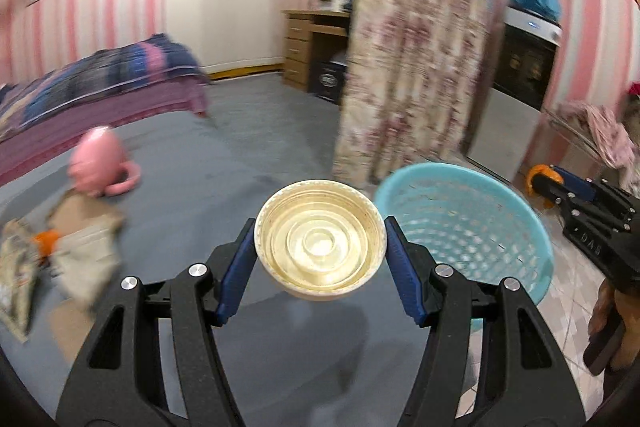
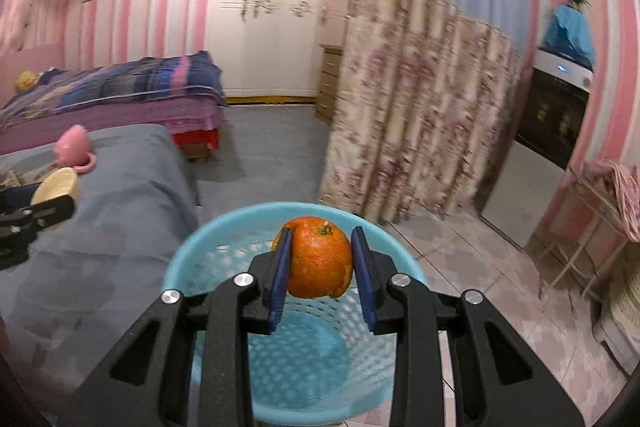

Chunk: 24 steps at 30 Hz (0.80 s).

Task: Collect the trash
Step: 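Carry the lid and orange to the blue basket and release both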

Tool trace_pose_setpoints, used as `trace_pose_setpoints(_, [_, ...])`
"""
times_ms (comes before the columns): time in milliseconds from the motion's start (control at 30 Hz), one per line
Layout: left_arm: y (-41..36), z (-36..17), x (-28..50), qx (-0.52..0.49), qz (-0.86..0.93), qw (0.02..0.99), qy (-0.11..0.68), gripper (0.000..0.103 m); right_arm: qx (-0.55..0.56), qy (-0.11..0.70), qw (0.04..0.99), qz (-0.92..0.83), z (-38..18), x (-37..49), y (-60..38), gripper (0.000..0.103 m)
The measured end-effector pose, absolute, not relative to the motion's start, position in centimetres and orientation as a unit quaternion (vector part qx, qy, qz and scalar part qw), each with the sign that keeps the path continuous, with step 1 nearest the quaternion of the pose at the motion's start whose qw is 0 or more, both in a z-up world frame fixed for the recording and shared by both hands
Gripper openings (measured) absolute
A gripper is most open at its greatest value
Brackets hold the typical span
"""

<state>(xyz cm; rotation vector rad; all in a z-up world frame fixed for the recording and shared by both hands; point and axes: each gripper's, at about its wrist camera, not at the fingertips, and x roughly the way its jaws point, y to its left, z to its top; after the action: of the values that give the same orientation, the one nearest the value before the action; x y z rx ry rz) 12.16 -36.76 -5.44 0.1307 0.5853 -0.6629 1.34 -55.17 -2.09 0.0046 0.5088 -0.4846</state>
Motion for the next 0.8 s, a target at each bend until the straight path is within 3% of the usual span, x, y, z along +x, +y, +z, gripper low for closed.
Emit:
trace_pose_setpoints(333, [-46.9,-8.2,12.6,0.111,-0.382,0.865,0.307,0.061,0.053,0.249,0.929,-0.270,-4.5,-0.9,-60.2,0.030])
trace_pose_setpoints(367, [-47.3,-8.2,12.7,0.114,-0.383,0.864,0.306,0.063,0.057,0.247,0.929,-0.270,-4.5,-0.9,-60.4,0.030])
trace_pose_setpoints(433, [-48.2,-8.0,13.2,0.120,-0.379,0.867,0.301,0.086,0.060,0.247,0.929,-0.270,-4.5,-0.8,-60.5,0.030])
trace_pose_setpoints(467, [-48.3,-7.8,13.5,0.120,-0.373,0.871,0.296,0.089,0.061,0.248,0.929,-0.269,-4.6,-0.7,-60.6,0.030])
trace_pose_setpoints(800, [-43.4,-5.9,15.5,0.102,-0.324,0.898,0.281,0.097,0.062,0.269,0.925,-0.261,-6.1,1.3,-59.5,0.030])
